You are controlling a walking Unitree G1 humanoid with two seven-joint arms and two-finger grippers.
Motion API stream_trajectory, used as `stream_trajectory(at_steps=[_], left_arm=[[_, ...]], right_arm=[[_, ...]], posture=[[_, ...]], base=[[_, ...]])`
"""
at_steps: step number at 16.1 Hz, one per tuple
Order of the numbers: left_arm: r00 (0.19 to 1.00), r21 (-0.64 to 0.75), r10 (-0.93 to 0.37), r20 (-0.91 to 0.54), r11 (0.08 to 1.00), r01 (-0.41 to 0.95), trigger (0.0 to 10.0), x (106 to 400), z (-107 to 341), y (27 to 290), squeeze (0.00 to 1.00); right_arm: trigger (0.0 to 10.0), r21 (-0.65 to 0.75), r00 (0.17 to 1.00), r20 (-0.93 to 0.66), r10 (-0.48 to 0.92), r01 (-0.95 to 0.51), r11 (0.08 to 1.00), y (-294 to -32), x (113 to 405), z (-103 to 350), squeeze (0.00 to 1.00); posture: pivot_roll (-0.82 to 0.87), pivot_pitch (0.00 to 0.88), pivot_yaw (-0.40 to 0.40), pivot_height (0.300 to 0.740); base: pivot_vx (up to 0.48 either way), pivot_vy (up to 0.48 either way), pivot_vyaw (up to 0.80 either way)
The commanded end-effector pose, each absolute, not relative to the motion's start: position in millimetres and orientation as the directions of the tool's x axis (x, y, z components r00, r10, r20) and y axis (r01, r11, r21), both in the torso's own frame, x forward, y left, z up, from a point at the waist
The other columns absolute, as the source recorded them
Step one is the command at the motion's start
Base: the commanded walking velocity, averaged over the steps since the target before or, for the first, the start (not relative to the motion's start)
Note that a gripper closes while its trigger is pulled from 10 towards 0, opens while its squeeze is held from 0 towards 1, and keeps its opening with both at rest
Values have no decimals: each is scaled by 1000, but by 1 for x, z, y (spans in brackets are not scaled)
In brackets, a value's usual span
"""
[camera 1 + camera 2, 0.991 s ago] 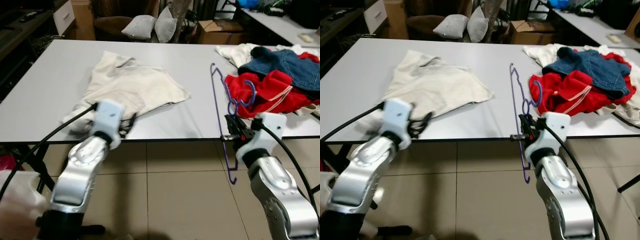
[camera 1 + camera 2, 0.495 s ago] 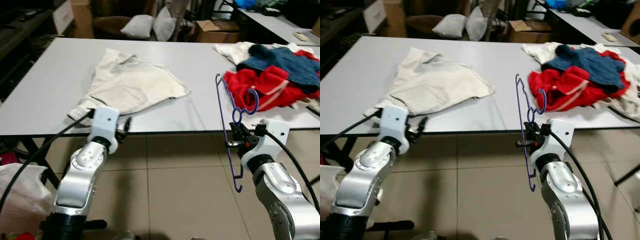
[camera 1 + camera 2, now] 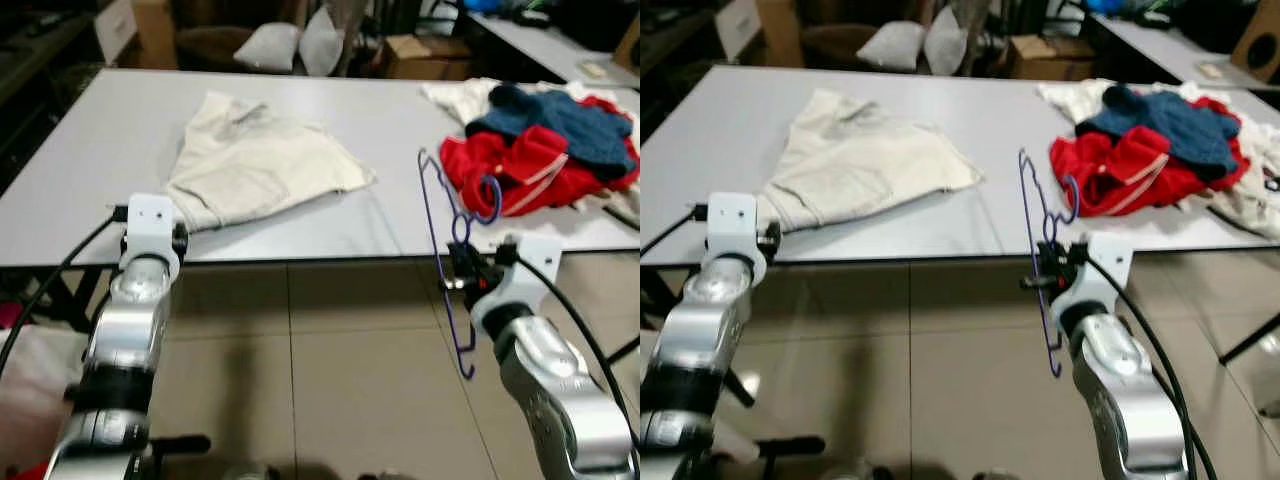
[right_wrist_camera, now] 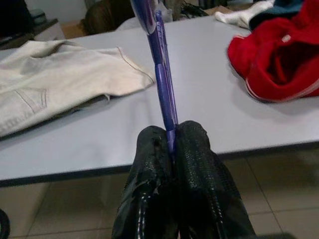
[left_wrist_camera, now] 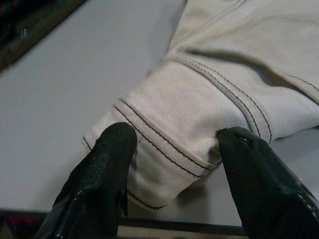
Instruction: Hang hanger
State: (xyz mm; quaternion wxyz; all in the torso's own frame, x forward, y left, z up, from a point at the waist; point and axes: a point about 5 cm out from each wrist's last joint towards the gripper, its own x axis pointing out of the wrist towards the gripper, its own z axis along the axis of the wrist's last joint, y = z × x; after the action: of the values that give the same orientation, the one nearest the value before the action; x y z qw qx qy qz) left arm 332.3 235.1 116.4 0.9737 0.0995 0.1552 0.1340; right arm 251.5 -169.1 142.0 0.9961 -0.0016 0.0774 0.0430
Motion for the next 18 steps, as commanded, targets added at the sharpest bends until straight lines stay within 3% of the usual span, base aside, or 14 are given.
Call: stream_trajectory(at_steps=[1,3,5,7,8,10,11,15,18], left_arm=[[908,166,264,-326,961,-220,10000,337,105,231,0],[940,-8,152,-305,987,-162,10000,350,105,215,0],[950,-82,71,-304,992,-100,10000,359,106,201,0],[933,-151,-198,-301,976,159,10000,368,111,150,0],[895,-154,-342,-287,938,310,10000,366,111,123,0],[675,-136,-695,-248,714,686,10000,342,109,62,0],[584,-114,-778,-232,618,778,10000,330,107,44,0],[614,-20,-774,-152,624,781,10000,331,116,53,0],[693,59,-714,-97,691,720,10000,327,128,88,0]], right_arm=[[10000,-4,985,-156,68,-69,998,-172,253,143,0],[10000,-9,985,-158,66,-69,998,-173,252,142,0],[10000,-17,986,-154,65,-68,998,-175,252,144,0],[10000,-26,988,-145,49,-54,998,-179,251,146,0],[10000,-30,989,-144,46,-50,998,-179,251,146,0],[10000,-33,990,-135,37,-41,999,-181,250,147,0],[10000,-35,991,-129,32,-37,999,-181,250,148,0],[10000,-31,993,-116,12,-15,999,-186,249,150,0],[10000,-5,993,-119,14,-15,1000,-186,251,147,0]], posture=[[-17,0,-38,740],[-25,0,-37,740],[-31,0,-35,740],[-43,0,-30,740],[-48,0,-27,740],[-55,0,-21,740],[-61,0,-17,740],[-62,0,-16,740],[-37,0,-32,740]], base=[[0,0,0],[0,0,0],[0,0,0],[0,0,0],[0,0,0],[0,0,0],[0,0,0],[0,0,0],[0,0,0]])
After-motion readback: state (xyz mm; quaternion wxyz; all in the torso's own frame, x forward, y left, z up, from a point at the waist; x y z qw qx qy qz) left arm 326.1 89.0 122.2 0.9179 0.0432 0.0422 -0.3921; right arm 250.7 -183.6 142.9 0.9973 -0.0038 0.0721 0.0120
